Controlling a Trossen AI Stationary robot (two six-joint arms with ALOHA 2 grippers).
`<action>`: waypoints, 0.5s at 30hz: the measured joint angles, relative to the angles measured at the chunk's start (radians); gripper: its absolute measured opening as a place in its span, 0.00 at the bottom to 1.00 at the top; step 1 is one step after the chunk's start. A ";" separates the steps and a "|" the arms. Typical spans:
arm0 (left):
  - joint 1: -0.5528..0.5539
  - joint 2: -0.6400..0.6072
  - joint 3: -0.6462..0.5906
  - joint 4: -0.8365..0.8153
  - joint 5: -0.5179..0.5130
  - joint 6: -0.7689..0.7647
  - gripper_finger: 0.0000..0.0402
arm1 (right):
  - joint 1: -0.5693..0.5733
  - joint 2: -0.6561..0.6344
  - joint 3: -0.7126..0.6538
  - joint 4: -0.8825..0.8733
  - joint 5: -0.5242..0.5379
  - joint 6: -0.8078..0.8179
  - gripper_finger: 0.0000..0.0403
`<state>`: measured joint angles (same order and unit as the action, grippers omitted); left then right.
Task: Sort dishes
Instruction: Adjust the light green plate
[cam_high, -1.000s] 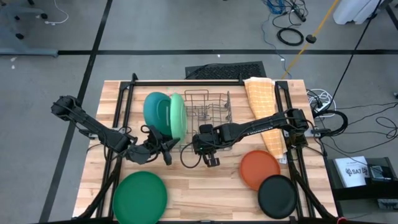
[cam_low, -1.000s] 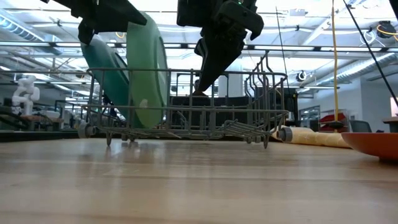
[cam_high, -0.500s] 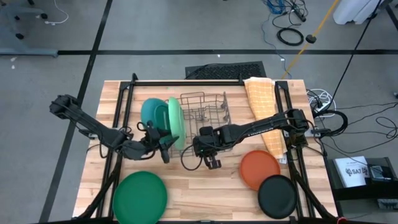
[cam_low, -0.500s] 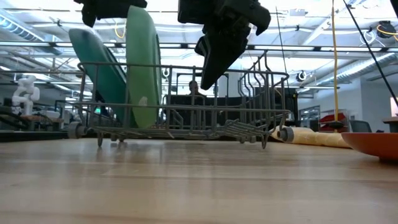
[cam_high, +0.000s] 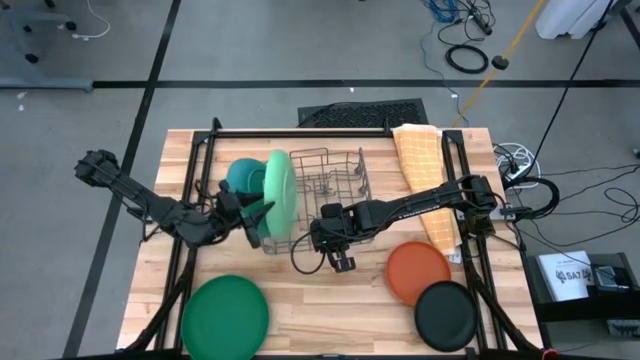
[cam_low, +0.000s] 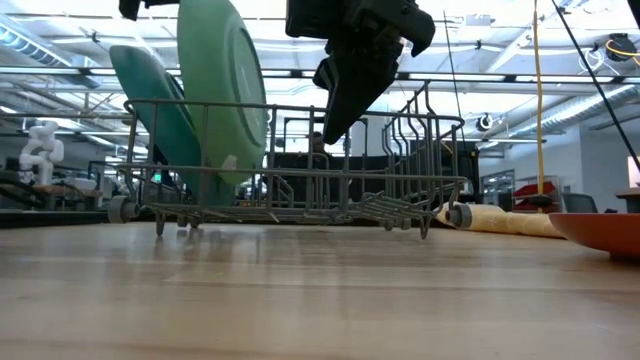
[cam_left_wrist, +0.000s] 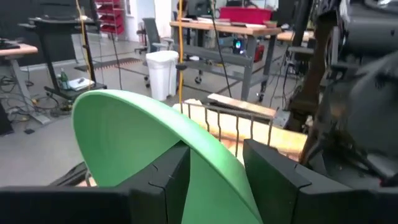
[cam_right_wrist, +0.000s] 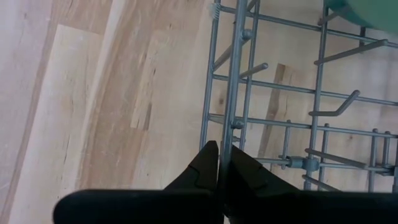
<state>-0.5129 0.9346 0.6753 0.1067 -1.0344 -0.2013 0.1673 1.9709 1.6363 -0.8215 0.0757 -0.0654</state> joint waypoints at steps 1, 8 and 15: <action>0.000 -0.005 0.001 -0.010 0.000 0.000 0.40 | 0.000 0.000 0.000 0.000 0.001 0.000 0.01; 0.002 -0.001 0.002 -0.228 0.001 -0.201 0.40 | -0.002 0.000 0.000 0.004 0.004 -0.002 0.01; 0.000 -0.011 0.002 -0.225 0.007 -0.208 0.40 | -0.002 0.000 0.000 0.003 0.005 -0.001 0.01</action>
<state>-0.5125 0.9241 0.6769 -0.1179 -1.0274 -0.4092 0.1654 1.9709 1.6363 -0.8181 0.0811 -0.0666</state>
